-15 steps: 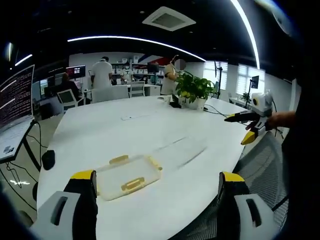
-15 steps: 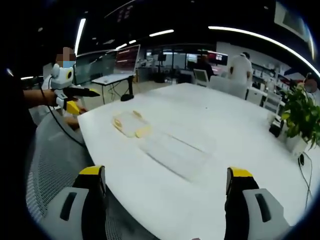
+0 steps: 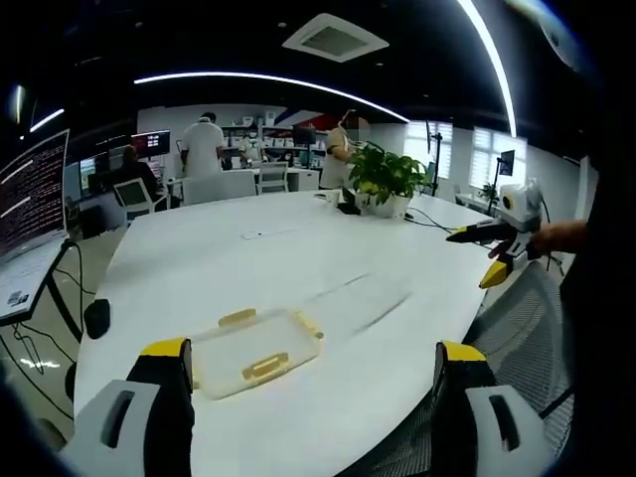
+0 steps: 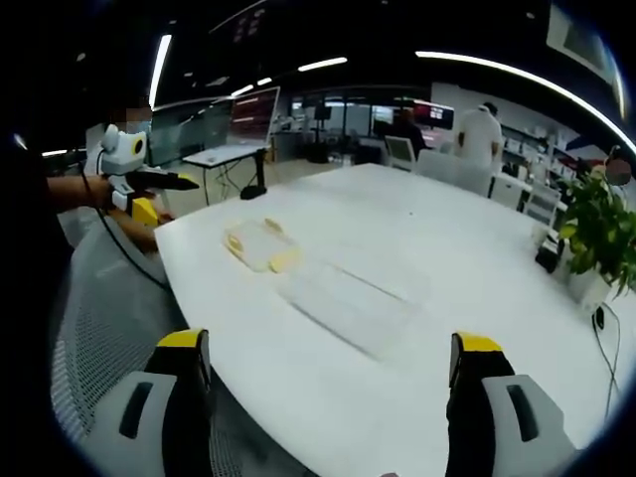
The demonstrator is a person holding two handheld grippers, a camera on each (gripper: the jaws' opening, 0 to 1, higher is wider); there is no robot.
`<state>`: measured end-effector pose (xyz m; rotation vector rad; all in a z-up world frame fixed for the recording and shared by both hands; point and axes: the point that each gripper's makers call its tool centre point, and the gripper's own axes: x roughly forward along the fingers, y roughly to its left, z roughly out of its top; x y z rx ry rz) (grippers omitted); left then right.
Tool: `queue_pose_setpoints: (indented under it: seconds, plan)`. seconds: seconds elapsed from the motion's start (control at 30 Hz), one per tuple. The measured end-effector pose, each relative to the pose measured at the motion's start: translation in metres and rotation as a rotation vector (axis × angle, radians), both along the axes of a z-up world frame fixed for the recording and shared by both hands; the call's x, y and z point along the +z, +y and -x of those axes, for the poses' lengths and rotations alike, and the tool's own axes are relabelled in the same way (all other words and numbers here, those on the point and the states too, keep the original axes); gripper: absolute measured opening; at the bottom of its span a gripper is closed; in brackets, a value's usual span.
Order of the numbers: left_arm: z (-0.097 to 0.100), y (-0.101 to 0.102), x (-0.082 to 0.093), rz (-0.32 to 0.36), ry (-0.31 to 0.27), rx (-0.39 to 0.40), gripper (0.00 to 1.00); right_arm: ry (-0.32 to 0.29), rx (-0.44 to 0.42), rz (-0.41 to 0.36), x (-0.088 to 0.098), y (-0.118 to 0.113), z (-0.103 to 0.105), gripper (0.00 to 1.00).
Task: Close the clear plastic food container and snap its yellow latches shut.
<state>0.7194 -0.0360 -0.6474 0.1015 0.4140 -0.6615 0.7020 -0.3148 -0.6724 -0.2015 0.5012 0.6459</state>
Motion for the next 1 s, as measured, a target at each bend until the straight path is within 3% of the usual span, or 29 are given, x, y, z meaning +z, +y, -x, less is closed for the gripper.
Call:
queue_pose_setpoints:
  seconds: [1.0]
  plan:
    - [-0.003,0.0,0.0016,-0.002,-0.005,-0.004,0.99,0.012,0.012,0.014,-0.0016,-0.001,-0.0008,0.99]
